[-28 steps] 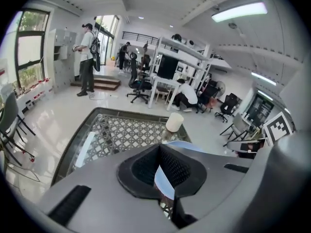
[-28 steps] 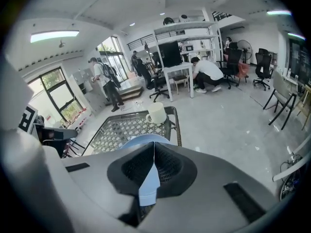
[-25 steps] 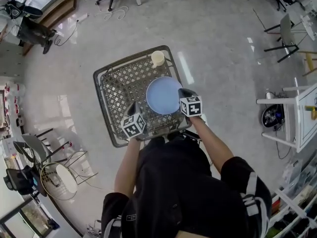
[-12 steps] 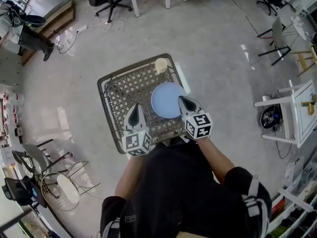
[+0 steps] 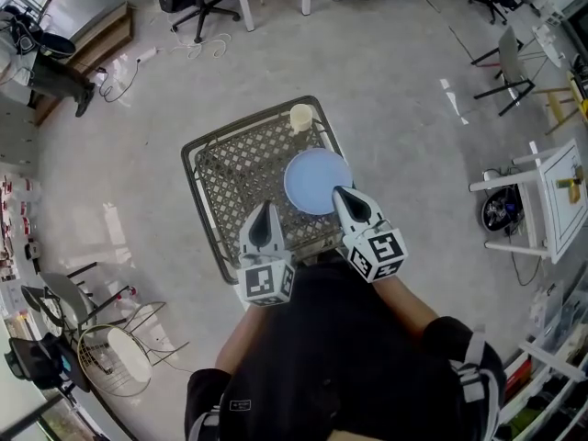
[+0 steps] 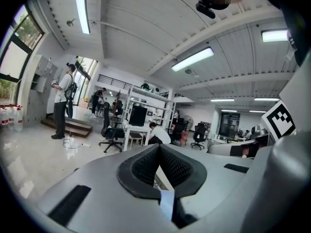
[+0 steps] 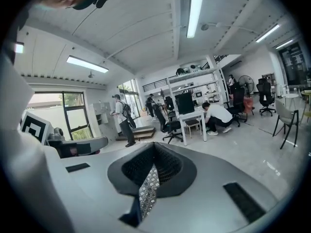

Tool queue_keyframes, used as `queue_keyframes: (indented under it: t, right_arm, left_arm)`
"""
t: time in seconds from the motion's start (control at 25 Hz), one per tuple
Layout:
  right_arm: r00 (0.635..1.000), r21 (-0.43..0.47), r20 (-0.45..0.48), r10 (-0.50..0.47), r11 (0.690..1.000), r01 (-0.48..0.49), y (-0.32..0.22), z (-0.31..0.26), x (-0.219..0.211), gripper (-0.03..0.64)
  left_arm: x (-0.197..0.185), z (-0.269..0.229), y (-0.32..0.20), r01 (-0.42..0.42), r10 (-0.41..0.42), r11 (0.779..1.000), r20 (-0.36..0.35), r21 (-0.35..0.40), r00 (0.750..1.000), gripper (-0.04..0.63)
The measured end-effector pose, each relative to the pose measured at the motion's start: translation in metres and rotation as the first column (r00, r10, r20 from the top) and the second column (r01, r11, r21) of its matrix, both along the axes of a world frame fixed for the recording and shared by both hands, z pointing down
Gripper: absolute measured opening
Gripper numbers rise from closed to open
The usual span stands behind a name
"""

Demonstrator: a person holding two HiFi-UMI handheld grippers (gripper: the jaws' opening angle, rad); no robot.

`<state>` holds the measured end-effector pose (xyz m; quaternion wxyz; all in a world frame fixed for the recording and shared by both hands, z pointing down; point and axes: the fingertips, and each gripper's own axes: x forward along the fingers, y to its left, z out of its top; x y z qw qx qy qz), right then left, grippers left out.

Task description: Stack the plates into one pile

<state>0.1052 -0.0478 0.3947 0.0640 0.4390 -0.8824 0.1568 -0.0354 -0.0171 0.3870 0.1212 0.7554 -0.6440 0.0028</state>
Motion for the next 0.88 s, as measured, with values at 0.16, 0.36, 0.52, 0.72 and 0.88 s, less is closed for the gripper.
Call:
queue_keyframes:
  t: [0.16,0.36,0.52,0.72,0.88]
  right_arm:
    - [1.000,0.002,-0.010,-0.002,1.000,0.002,0.002,0.001,-0.008,0.011]
    - [1.000,0.005,-0.010,0.008,1.000,-0.008,0.000,0.002,-0.010,0.009]
    - [1.000,0.002,-0.007,0.012,1.000,-0.012,-0.001,0.001,-0.013,0.009]
    - [1.000,-0.003,-0.004,0.019,1.000,-0.019,-0.004,0.003,-0.013,0.011]
    - [1.000,-0.009,-0.003,0.019,1.000,-0.019,-0.003,0.005,-0.014,0.009]
  left_arm:
    - [-0.003,-0.002,-0.003,-0.014,0.014,1.000,0.013,0.009,1.000,0.015]
    - [-0.005,-0.006,-0.004,-0.023,0.022,0.999,0.026,0.029,0.999,0.016]
    - [-0.009,-0.006,-0.005,-0.026,0.025,0.999,0.030,0.030,0.999,0.016]
    - [-0.011,-0.005,-0.008,-0.031,0.030,0.999,0.029,0.030,0.999,0.017]
    - [-0.012,-0.004,-0.008,-0.024,0.024,0.999,0.016,0.022,1.000,0.017]
